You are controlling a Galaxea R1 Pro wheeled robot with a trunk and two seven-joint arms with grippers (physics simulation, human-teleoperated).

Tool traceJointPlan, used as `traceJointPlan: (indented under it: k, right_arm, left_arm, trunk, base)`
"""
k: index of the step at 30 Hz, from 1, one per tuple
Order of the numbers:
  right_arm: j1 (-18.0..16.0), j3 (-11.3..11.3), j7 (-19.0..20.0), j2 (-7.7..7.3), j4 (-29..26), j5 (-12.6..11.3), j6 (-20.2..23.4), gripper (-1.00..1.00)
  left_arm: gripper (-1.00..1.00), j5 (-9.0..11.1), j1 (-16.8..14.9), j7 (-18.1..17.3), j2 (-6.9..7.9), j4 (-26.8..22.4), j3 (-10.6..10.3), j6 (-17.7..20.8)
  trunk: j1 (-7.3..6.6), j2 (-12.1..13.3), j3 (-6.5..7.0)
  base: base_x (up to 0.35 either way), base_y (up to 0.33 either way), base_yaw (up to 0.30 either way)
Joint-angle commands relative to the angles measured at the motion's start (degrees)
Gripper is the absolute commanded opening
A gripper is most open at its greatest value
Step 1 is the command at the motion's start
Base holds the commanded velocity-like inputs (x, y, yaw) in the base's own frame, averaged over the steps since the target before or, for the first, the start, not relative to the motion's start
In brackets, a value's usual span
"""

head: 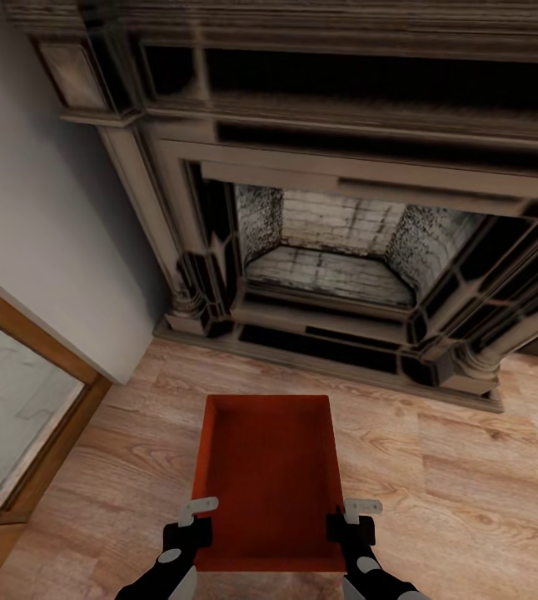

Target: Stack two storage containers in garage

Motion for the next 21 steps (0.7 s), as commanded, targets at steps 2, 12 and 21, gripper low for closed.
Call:
traceJointPlan:
  k: [2,12,21]
  right_arm:
    - [0.0,1.3,0.1,-0.16,0.1,0.3,-0.1,-1.0]
    - [0.0,1.3,0.2,-0.16,0.1,0.3,-0.1,-1.0]
    - [0.0,1.3,0.2,-0.16,0.1,0.3,-0.1,-1.0]
  left_arm:
    - [-1.0,0.6,0.0,-0.3,0.07,0.0,-0.9,-0.1]
    - [-1.0,0.6,0.0,-0.3,0.08,-0.2,-1.0,-0.1]
    - [-1.0,0.6,-0.1,-0.3,0.08,-0.2,-1.0,-0.1]
  trunk:
    - [-0.45,0.8,0.33]
    - [-2.65,4.8,2.13]
    - [-4.62,8.4,3.74]
  base:
    - [0.0,0.0,0.0]
    - [0.0,0.0,0.0]
    - [0.0,0.0,0.0]
